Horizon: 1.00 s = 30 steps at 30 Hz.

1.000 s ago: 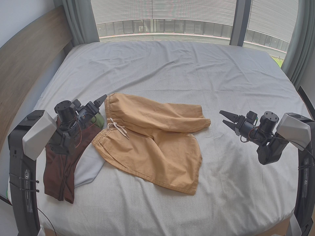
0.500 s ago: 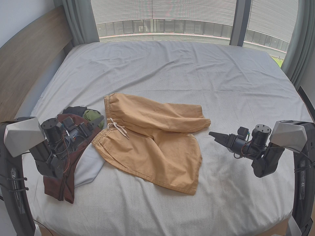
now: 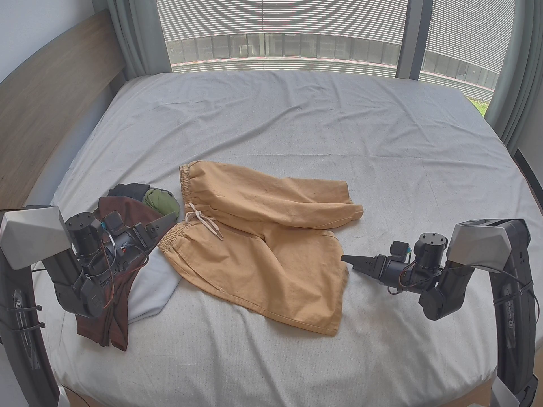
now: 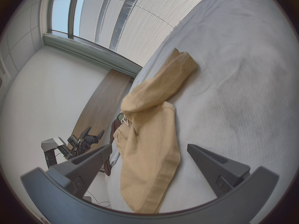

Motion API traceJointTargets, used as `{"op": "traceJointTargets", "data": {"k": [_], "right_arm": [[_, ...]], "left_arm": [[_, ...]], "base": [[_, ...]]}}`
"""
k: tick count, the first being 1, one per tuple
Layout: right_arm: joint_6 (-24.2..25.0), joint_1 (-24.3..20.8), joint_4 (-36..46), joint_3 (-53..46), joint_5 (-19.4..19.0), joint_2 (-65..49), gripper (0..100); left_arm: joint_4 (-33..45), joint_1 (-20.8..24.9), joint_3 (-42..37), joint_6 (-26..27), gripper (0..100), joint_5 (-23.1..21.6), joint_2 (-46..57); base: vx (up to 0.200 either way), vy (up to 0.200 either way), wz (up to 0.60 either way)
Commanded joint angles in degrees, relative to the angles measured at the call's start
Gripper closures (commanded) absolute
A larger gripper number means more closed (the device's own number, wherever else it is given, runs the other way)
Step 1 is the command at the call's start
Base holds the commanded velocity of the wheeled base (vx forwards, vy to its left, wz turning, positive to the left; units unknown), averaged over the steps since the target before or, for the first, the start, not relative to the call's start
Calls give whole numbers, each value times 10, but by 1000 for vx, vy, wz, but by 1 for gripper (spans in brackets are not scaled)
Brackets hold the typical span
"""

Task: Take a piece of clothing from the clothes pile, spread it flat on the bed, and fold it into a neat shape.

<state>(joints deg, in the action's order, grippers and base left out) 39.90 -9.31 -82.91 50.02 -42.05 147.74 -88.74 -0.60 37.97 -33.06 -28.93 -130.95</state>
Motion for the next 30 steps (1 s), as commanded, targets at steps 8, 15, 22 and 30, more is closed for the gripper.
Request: {"op": "traceJointTargets", "data": {"k": [8, 15, 22, 30], "right_arm": [[-17, -22, 42, 17, 0, 24, 0], [-16, -43, 55, 64, 0, 36, 0], [-13, -44, 73, 121, 15, 40, 0], [13, -45, 34, 117, 35, 19, 0]], "left_arm": [[0, 6, 3, 1, 0, 1, 3], [0, 6, 3, 1, 0, 3, 3], [-1, 6, 3, 0, 0, 4, 3], [-1, 5, 3, 0, 0, 3, 3]], "base": [[0, 0, 0], [0, 0, 0], [0, 0, 0], [0, 0, 0]]}}
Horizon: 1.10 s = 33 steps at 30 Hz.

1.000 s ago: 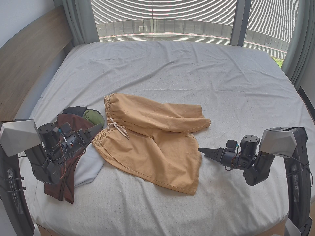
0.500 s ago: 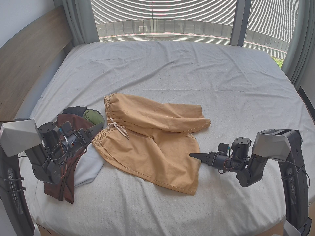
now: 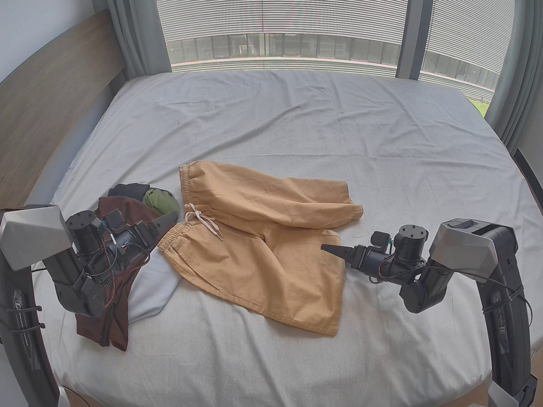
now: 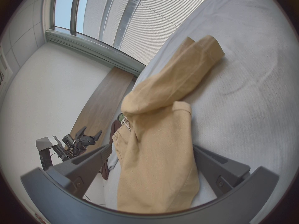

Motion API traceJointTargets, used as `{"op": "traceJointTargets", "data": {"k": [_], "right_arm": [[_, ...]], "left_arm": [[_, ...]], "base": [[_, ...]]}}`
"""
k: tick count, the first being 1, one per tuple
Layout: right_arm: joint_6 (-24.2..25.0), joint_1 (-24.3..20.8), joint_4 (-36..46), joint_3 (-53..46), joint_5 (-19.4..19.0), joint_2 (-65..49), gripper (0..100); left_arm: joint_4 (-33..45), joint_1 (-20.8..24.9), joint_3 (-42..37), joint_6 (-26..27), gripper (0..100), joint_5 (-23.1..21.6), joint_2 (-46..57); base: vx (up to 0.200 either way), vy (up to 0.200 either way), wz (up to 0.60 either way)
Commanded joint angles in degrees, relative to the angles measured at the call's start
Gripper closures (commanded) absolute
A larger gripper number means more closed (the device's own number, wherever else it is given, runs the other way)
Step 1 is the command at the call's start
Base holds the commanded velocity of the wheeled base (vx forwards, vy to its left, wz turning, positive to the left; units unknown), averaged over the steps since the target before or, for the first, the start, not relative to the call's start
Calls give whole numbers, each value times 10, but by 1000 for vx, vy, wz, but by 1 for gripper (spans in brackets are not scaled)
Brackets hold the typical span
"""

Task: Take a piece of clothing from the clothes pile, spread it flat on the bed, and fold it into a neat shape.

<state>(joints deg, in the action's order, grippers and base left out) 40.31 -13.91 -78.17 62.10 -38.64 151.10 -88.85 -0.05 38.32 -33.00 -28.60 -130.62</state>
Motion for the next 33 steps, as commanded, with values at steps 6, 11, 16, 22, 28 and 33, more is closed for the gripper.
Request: {"op": "traceJointTargets", "data": {"k": [6, 11, 16, 22, 28, 33], "right_arm": [[25, 13, -30, -33, 1, -48, 0], [25, 19, -38, -72, -3, -68, 0], [21, 22, -41, -80, 0, -58, 0], [10, 38, -32, -79, 1, -23, 0], [-41, 35, 24, -95, 1, -18, 0], [-59, 0, 59, -94, 0, -19, 0]], "left_arm": [[-1, -3, 0, 0, 0, -1, -1], [-1, -2, -1, 0, 0, -1, -2], [-1, -1, -3, 0, 0, -1, -4], [-1, -2, -3, 0, 0, 0, -3], [-1, 0, 0, 0, 0, 0, -3], [-1, 0, 1, 0, 0, 0, -3]], "base": [[0, 0, 0], [0, 0, 0], [0, 0, 0], [0, 0, 0], [0, 0, 0], [0, 0, 0]]}}
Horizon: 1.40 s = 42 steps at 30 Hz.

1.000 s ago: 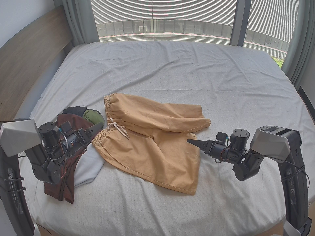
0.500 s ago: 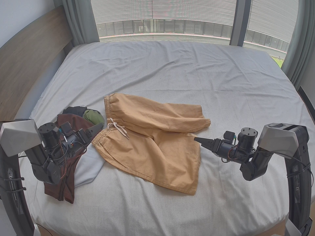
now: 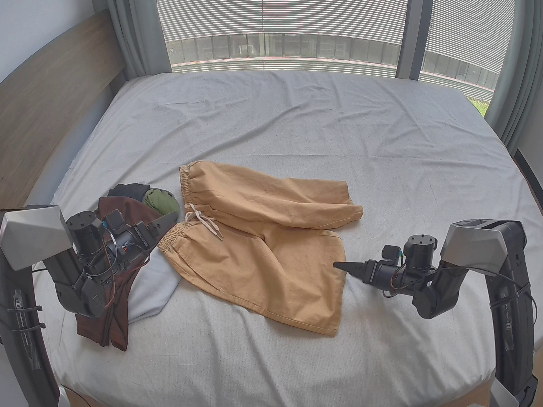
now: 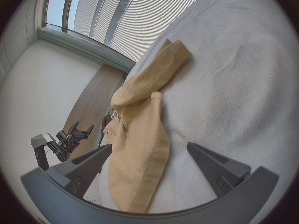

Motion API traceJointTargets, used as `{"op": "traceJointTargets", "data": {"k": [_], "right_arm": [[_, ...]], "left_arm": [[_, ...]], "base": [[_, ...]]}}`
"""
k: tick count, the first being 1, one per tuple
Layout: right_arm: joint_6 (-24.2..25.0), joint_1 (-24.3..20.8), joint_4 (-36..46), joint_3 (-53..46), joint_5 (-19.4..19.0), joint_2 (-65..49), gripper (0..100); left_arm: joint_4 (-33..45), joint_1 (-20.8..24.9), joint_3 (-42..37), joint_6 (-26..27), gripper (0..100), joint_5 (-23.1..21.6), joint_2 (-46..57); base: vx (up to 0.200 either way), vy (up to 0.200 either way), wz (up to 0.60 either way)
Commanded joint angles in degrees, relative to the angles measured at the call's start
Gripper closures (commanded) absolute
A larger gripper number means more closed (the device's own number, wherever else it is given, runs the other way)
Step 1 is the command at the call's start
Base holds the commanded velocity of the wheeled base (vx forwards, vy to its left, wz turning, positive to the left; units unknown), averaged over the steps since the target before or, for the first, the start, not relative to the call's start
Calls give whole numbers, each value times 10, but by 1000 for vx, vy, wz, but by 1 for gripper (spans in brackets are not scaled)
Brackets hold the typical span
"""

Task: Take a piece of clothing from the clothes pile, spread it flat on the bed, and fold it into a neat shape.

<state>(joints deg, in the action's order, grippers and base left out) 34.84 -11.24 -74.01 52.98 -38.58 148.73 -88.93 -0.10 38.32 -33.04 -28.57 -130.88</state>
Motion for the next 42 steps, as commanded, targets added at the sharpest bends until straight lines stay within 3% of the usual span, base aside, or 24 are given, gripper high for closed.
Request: {"op": "traceJointTargets", "data": {"k": [1, 6, 20, 42], "right_arm": [[-5, -34, 19, 1, -1, 5, 0], [7, -55, 18, 27, -2, 6, 0], [138, -48, -102, -1, -1, -63, 0], [112, 68, -88, 27, 2, -41, 0]], "left_arm": [[0, 0, 1, 0, 0, 0, -1], [0, -1, -1, 0, 0, 0, -1], [0, -6, 1, -1, 0, 0, -4], [1, 3, -16, 0, 0, 0, -6]], "base": [[0, 0, 0], [0, 0, 0], [0, 0, 0], [0, 0, 0]]}}
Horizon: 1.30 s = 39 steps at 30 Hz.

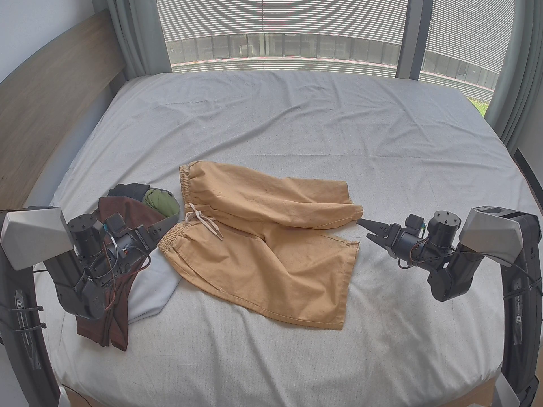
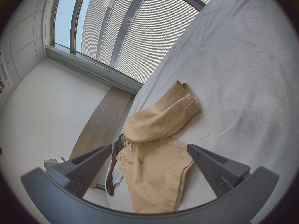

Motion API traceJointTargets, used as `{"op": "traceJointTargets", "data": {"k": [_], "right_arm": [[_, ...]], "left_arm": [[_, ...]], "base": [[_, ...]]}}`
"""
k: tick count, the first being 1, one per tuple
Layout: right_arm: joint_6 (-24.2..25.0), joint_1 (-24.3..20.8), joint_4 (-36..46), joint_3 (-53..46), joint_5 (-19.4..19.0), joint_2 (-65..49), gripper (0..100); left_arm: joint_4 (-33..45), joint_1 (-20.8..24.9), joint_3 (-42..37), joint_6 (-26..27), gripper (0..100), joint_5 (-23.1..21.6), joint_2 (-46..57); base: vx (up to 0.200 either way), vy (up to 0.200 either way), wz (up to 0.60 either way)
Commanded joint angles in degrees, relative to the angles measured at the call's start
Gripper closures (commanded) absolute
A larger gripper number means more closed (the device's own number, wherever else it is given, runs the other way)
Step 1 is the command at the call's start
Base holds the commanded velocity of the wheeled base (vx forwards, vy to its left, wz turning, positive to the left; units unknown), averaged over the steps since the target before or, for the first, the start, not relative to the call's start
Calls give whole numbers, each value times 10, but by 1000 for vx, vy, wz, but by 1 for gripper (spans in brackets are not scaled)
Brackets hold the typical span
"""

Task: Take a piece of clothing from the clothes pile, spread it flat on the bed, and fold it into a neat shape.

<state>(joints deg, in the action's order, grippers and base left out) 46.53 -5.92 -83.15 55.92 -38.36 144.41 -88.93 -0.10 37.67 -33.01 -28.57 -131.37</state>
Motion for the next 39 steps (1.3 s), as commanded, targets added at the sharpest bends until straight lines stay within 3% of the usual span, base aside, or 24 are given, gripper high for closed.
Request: {"op": "traceJointTargets", "data": {"k": [1, 17, 28, 39], "right_arm": [[-6, 16, 4, -4, -1, 3, 0], [-59, -17, -49, -144, 0, -37, 0], [-79, -17, -51, -163, 0, -42, 0], [-80, -19, -51, -165, 1, -40, 0]], "left_arm": [[1, 5, -15, 0, 0, 0, -1], [2, -3, -29, -4, 0, 0, -28], [6, -4, 25, -4, 0, 34, -94], [6, -15, 31, -4, 0, 35, -100]], "base": [[0, 0, 0], [0, 0, 0], [0, 0, 0], [0, 0, 0]]}}
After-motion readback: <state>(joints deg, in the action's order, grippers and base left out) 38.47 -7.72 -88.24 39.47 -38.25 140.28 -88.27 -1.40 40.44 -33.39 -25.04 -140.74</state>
